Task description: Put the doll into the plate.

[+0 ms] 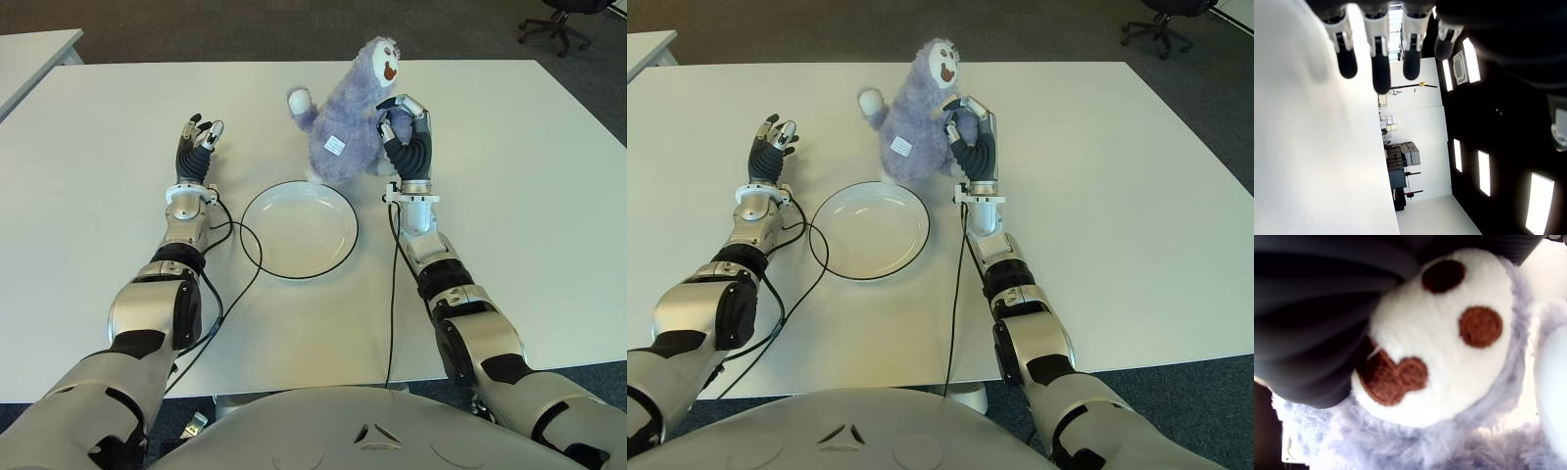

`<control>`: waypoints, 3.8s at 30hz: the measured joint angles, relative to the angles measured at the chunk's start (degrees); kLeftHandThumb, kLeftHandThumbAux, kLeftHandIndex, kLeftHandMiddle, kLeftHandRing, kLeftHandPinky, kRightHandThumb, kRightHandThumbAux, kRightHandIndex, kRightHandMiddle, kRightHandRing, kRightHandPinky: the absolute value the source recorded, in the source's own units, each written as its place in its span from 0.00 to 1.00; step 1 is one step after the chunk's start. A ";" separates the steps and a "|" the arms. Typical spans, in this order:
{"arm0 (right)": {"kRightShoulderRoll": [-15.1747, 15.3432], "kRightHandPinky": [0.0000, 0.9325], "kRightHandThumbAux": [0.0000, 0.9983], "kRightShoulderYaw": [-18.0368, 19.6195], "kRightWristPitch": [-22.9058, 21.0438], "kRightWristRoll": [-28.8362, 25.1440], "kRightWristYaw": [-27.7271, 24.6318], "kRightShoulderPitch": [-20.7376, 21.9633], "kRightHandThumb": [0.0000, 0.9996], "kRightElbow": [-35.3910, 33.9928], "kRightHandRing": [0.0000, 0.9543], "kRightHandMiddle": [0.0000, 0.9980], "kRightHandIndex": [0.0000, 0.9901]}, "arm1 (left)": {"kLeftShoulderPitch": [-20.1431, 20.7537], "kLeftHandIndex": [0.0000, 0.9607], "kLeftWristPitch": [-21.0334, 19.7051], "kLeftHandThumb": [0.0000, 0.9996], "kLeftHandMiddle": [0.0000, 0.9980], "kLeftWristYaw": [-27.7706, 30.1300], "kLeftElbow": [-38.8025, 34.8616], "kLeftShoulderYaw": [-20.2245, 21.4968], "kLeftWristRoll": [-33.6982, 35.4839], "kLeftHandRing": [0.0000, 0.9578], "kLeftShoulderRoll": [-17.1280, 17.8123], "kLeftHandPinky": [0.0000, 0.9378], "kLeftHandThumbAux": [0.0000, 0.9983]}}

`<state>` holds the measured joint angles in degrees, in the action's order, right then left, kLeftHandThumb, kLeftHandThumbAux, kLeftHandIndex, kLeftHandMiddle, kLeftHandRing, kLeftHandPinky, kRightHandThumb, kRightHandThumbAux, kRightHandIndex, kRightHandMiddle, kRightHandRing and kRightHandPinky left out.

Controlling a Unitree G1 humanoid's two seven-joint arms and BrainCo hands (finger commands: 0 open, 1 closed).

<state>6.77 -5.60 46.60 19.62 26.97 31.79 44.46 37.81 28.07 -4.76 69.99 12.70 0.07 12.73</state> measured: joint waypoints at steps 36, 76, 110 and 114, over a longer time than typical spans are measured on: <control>0.91 0.90 0.71 -0.14 0.79 3.05 4.58 -0.19 0.71 -0.88 0.85 0.77 0.44 | -0.24 0.00 0.12 0.00 0.12 -0.02 0.02 -0.18 -0.05 0.19 -0.80 0.27 0.40; 1.28 0.87 0.71 0.35 -1.65 3.53 6.33 0.87 0.71 -1.45 0.84 0.78 0.44 | -0.04 0.00 0.11 0.00 0.13 -0.03 0.01 0.01 0.00 0.18 -1.05 0.21 0.40; 1.35 0.86 0.71 1.96 -3.66 4.74 8.14 2.54 0.71 -2.64 0.83 0.77 0.44 | 0.66 0.00 0.11 0.00 0.11 -0.03 0.01 0.09 0.04 0.18 -1.07 0.24 0.41; 1.35 0.85 0.71 1.98 -3.92 4.91 8.32 2.61 0.71 -2.91 0.83 0.77 0.44 | 0.72 0.00 0.11 0.00 0.12 -0.02 0.01 0.16 0.04 0.18 -1.11 0.23 0.41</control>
<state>8.12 -3.61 42.69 24.53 35.29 34.40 41.55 38.53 28.18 -4.79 70.00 12.86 0.11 11.62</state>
